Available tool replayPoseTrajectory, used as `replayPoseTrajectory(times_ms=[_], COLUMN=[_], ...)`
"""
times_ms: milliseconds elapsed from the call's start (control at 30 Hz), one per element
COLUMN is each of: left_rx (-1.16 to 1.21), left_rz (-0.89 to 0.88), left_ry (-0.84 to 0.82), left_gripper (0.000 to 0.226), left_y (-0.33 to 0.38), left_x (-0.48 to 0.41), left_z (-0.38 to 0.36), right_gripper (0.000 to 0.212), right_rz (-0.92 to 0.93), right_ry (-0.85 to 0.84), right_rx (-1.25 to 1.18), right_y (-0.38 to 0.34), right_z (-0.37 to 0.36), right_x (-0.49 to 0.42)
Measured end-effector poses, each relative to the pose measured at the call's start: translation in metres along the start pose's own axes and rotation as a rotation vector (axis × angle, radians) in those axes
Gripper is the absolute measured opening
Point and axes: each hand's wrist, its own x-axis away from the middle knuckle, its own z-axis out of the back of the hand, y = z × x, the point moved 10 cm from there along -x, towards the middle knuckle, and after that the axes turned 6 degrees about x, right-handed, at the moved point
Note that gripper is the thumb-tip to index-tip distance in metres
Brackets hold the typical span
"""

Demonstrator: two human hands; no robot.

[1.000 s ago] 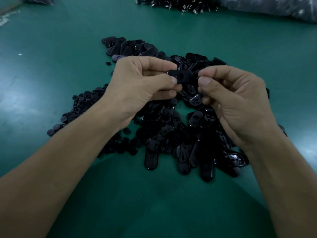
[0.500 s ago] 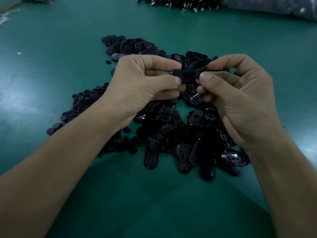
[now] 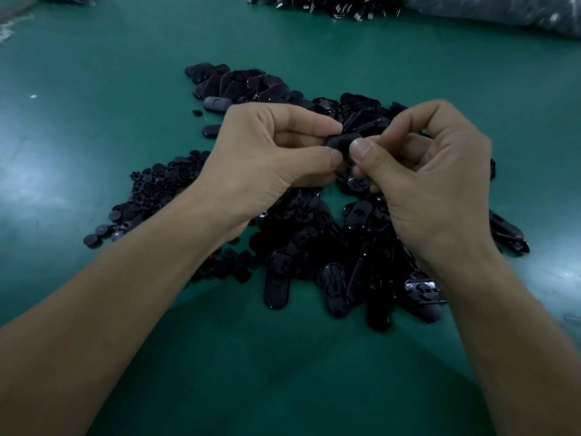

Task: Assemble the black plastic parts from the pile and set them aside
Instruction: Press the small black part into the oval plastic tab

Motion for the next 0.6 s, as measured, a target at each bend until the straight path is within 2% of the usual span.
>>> replayPoseTrajectory(times_ms=[333,600], left_rx=[0.034,-0.013], left_rz=[-0.023,-0.028], left_ry=[0.032,0.011], left_gripper=[0.020,0.021], left_y=[0.0087,0.0057], left_x=[-0.0007,0.0007], left_z=[0.0049,0.0008], right_gripper=[0.031,0.033], right_rz=[-0.009,0.001], right_ry=[0.010,0.004], right_rx=[-0.101,-0.056], right_y=[0.0012,0.0009], right_z=[0.0024,0.0003], right_x=[-0.0013,-0.0005])
